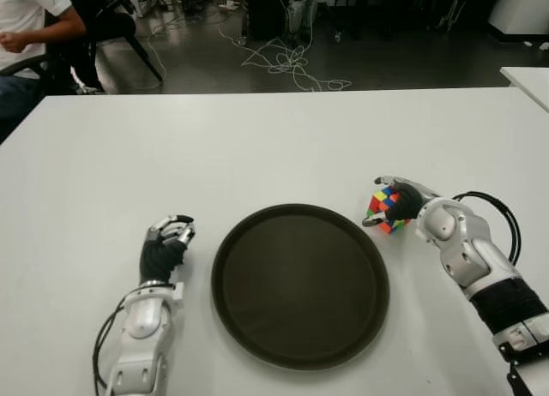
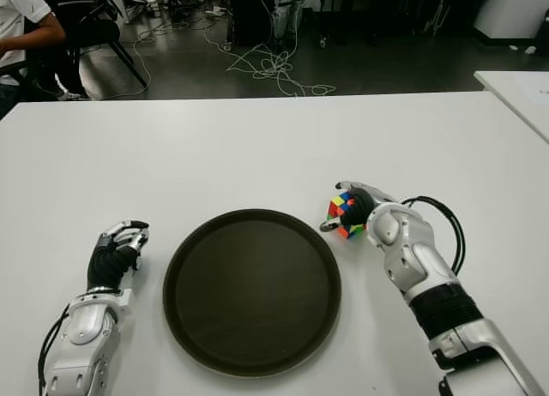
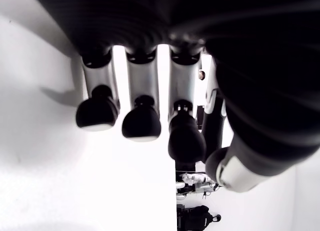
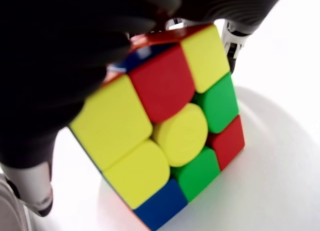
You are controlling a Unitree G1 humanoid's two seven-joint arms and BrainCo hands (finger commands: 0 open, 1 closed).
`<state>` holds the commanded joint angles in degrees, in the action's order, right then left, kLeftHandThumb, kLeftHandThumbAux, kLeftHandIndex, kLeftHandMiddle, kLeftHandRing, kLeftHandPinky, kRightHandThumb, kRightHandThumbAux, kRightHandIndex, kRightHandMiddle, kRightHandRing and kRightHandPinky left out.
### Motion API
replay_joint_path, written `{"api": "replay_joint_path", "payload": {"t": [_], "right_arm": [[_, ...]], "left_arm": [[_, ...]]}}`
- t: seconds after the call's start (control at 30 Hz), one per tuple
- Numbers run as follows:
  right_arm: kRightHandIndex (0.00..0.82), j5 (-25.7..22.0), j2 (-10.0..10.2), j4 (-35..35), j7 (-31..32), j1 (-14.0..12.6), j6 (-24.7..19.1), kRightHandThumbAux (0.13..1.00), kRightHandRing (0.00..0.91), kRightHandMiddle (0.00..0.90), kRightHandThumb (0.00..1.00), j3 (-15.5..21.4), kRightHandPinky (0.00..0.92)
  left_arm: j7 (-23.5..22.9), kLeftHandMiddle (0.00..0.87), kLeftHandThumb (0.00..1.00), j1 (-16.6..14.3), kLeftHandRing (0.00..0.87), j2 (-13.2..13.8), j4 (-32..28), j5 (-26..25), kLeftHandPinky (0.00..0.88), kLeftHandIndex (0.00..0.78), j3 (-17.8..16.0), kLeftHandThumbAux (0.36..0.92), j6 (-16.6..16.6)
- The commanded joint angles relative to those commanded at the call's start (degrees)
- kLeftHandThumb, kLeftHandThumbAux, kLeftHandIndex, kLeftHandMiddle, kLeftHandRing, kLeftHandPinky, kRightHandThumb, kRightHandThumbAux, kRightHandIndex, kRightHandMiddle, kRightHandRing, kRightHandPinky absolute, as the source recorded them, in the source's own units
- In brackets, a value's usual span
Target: Pick up the Rubik's Cube and put it in the plate
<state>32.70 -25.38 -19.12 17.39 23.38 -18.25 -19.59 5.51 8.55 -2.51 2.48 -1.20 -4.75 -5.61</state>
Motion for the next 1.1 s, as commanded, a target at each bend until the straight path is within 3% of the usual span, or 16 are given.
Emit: {"api": "replay_joint_path", "payload": {"t": [0.77,0.97,1.03,1.1], "right_arm": [[0.0,0.8,0.0,-0.2,-1.5,-0.2,0.5,0.693,0.0,0.0,0.0,0.1,0.0],[0.004,0.6,0.2,-0.6,-2.8,-0.1,1.2,0.703,0.02,0.022,0.0,0.3,0.043],[0.053,0.5,0.3,-0.8,-3.2,0.0,1.3,0.71,0.091,0.079,0.0,0.4,0.143],[0.07,0.5,0.3,-0.9,-3.4,0.0,1.3,0.712,0.115,0.098,0.0,0.4,0.177]], "left_arm": [[-0.7,0.812,0.71,0.0,0.82,0.3,0.2,-0.4,0.814,0.444,-0.3,0.705,0.1],[-0.3,0.819,0.71,0.0,0.828,0.2,0.1,-0.2,0.828,0.444,-0.3,0.704,0.0],[-0.3,0.821,0.711,0.0,0.83,0.2,0.1,-0.2,0.83,0.443,-0.3,0.704,-0.1],[-0.2,0.822,0.711,0.0,0.831,0.2,0.1,-0.2,0.831,0.443,-0.3,0.704,-0.1]]}}
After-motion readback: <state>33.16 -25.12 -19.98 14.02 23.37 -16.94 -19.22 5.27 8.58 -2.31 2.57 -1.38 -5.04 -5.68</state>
